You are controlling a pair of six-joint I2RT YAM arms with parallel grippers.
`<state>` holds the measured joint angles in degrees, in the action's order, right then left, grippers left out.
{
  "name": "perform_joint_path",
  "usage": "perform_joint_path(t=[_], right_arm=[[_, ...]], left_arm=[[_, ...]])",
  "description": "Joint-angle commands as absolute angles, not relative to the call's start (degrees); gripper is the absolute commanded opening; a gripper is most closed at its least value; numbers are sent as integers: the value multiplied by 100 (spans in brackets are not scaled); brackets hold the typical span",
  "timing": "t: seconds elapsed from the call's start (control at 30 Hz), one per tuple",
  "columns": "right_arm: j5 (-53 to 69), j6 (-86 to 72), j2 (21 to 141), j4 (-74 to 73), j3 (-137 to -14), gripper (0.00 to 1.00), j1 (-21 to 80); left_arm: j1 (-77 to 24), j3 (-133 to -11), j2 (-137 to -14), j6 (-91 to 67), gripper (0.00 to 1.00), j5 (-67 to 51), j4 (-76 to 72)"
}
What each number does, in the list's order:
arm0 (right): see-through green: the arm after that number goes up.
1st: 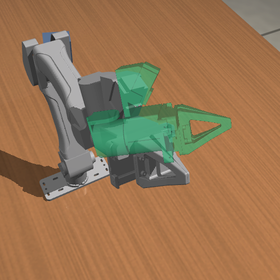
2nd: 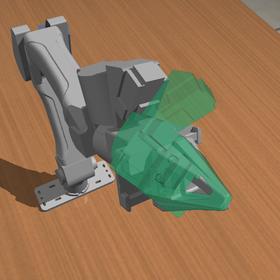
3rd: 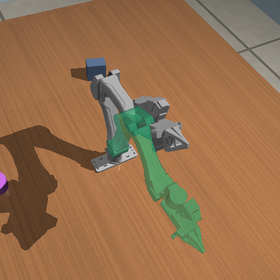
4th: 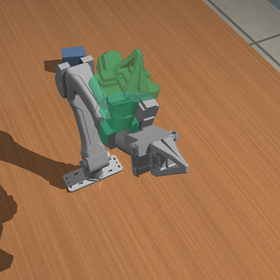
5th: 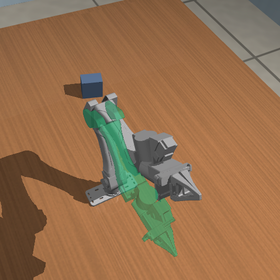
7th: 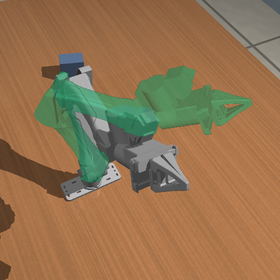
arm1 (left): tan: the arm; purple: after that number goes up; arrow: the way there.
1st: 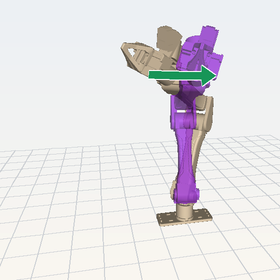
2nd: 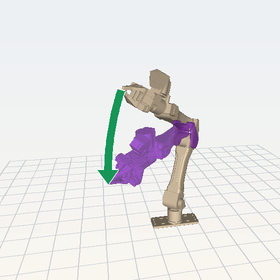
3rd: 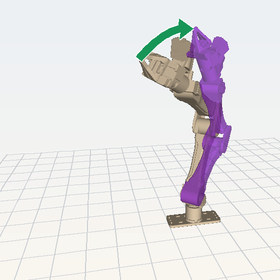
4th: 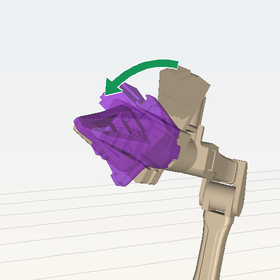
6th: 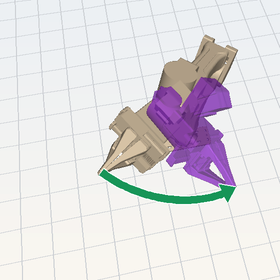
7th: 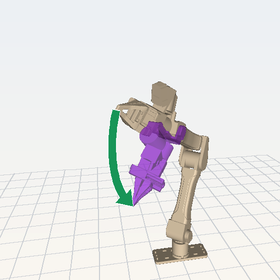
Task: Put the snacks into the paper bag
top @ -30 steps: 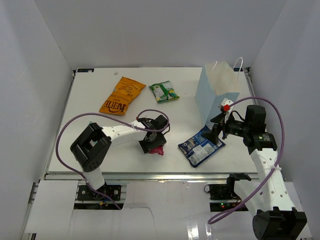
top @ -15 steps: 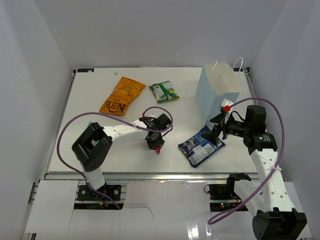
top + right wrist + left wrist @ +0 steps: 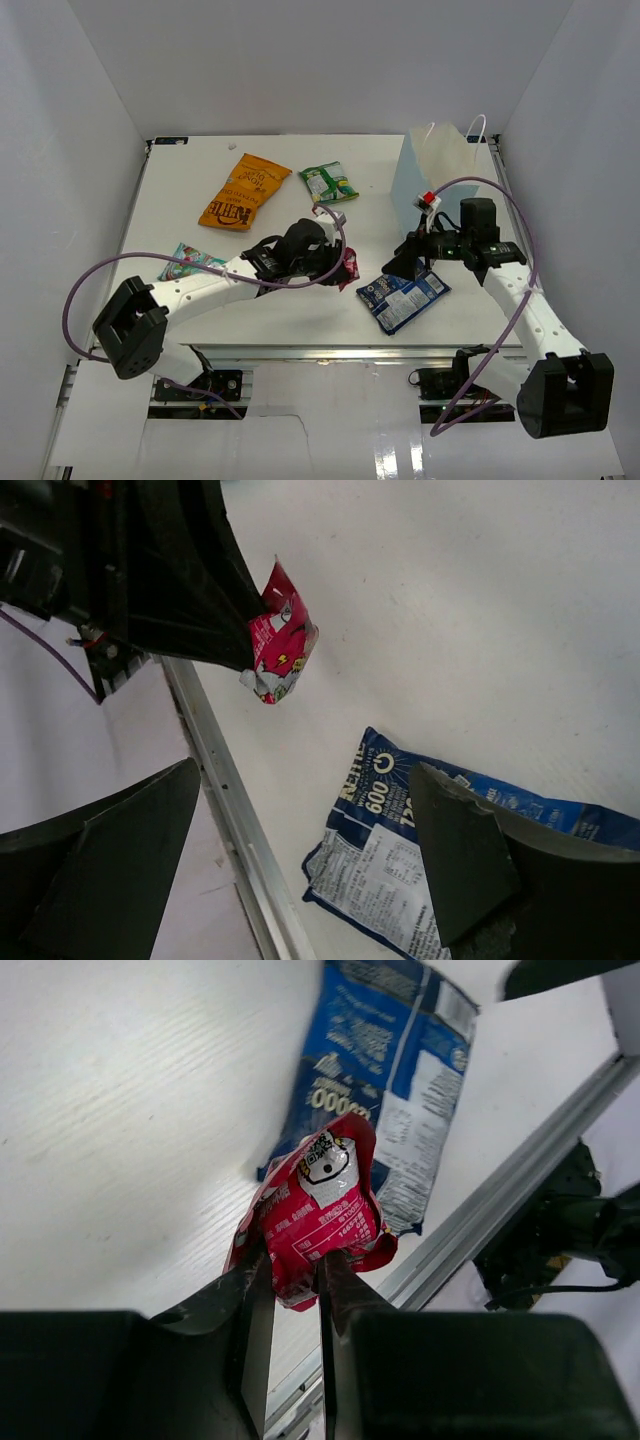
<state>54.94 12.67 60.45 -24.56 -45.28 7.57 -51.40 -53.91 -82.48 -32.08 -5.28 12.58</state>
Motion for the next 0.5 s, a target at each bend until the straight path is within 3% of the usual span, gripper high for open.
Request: perform_joint_path(t=[0.0,0.3,0.47], right_arm=[[4739,-683,6239,-1198,-4588,90,1246],[4746,-1652,6618,-282,-4474,87,1643],[4659,-1661,6846,-149,-4491,77,1714]], left_arm=[[-5177,-5501,-8112,-2514,15,-1282,300],[-5168,-5932,-8411,-2479,15,-1582,44],[-5168,-5994,-8464,-2549,17,-1766,53]])
